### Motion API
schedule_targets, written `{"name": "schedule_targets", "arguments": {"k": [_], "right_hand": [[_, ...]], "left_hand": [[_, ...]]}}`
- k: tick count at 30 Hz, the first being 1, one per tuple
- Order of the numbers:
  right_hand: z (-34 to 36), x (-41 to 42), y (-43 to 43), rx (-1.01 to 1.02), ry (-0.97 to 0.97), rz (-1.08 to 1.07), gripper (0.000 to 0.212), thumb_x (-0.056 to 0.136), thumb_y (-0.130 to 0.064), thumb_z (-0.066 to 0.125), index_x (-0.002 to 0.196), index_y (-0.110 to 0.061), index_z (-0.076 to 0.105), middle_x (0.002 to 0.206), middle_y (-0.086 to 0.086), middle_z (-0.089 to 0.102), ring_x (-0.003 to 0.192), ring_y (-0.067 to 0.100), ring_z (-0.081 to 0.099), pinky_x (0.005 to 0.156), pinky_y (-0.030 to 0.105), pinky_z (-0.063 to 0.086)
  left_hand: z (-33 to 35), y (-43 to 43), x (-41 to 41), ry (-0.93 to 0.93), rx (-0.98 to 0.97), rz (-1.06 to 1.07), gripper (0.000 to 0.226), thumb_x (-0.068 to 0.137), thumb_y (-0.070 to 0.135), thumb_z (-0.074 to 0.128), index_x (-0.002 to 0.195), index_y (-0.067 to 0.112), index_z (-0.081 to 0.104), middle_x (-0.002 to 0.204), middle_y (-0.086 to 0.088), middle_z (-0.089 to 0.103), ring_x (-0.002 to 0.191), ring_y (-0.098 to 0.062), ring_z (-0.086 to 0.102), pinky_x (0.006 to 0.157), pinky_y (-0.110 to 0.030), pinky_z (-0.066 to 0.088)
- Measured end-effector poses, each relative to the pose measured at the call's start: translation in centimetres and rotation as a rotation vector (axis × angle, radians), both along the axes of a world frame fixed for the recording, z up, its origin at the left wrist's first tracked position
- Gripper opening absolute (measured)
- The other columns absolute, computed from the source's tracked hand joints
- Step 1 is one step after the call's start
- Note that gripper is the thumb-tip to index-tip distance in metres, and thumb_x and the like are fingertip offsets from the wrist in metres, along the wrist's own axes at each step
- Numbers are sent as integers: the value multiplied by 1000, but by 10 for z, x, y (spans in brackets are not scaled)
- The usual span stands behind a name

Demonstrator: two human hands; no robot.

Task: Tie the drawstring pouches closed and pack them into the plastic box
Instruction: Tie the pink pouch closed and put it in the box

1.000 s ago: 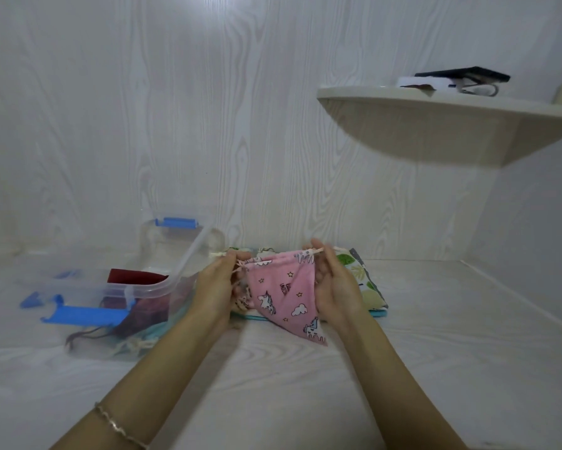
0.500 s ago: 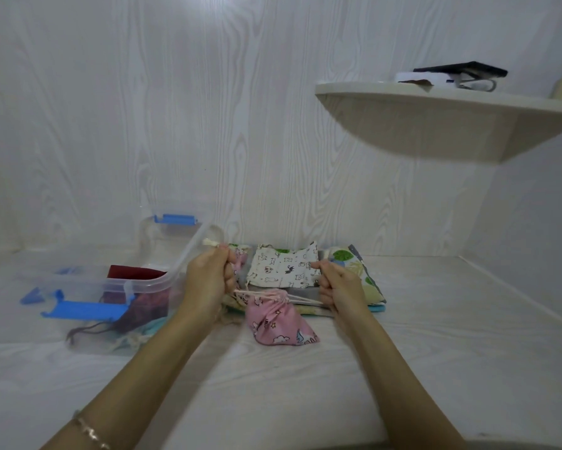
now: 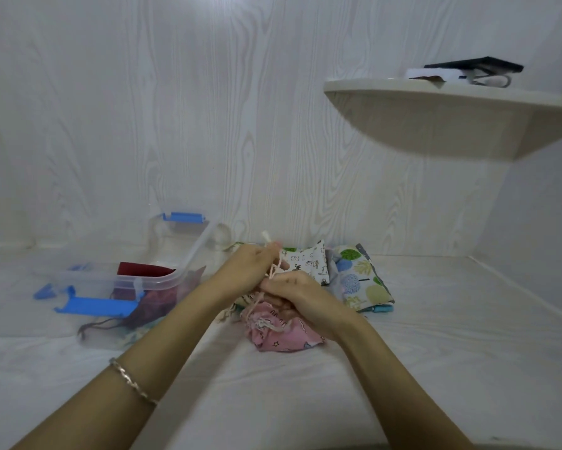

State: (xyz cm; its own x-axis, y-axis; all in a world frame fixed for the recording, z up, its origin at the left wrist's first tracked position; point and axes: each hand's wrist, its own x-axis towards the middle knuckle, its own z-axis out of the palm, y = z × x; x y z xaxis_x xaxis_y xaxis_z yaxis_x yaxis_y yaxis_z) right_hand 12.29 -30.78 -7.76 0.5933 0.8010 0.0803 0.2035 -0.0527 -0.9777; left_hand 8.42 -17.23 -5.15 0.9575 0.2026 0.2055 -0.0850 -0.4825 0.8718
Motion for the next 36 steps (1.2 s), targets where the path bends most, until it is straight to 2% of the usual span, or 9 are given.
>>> {"name": "schedule_targets", "arguments": {"k": [4,6,12,16,19,24,28,31,36], "right_hand": [[-5,0,0,30,51,-59,41,100,-32,49,62,-15,50,54,-4,41,47,6,28,43,16,23],[-8,-1,2,28,36,-116,43,98,-36,52,60,-15,55,54,-1,43,47,8,30,43,17,26],[-6,-6,7,38,-55,-299,49,98,-39,52,56,-16,62,49,-5,54,46,11,38,44,24,27],[-1,-5,0,74,-122,-437,39,98,-26,55,77,5,68,44,-9,52,38,3,42,40,15,31],[1,0,-6,108,-128,-487,34,95,-18,61,81,12,65,46,-9,48,40,6,40,38,14,30],[5,-1,-6,42,-76,-347,28,92,-23,65,95,4,73,53,-5,59,42,2,44,40,14,32],[11,2,-12,81,-24,-264,33,94,-28,62,87,3,69,53,1,56,40,4,41,38,13,30],[12,7,-19,149,40,-158,15,88,-14,68,88,-5,57,63,3,56,46,9,43,42,17,33],[5,4,-21,-37,-317,-274,30,83,7,61,102,-16,67,100,2,66,67,8,55,61,22,47]], "left_hand": [[-11,-2,-4,-23,114,75,65,99,53,32,59,6,54,46,6,49,40,-4,43,51,-27,34],[-15,-2,-6,-66,198,161,70,98,55,30,63,1,60,55,-3,61,53,-12,57,60,-31,43],[-22,1,-11,-246,378,258,59,97,49,41,60,6,57,51,-3,53,48,-12,46,52,-30,35],[-22,9,-12,-221,163,217,52,92,48,52,64,7,68,46,10,55,40,0,46,51,-20,34],[-20,14,-22,-11,34,-6,50,88,46,61,61,4,68,47,7,46,36,-4,30,41,-16,27],[-15,11,-32,149,-45,-218,39,87,29,69,83,-10,68,46,7,38,40,-5,27,40,-16,22],[-9,11,-35,159,-238,-277,27,90,25,63,87,0,71,51,6,47,39,-3,32,40,-14,27],[-8,11,-34,173,-330,-250,28,90,30,62,91,3,71,49,6,46,38,-4,29,38,-15,22],[-7,8,-31,246,-168,-232,35,96,34,53,67,20,62,52,6,46,41,-4,34,39,-15,27]]}}
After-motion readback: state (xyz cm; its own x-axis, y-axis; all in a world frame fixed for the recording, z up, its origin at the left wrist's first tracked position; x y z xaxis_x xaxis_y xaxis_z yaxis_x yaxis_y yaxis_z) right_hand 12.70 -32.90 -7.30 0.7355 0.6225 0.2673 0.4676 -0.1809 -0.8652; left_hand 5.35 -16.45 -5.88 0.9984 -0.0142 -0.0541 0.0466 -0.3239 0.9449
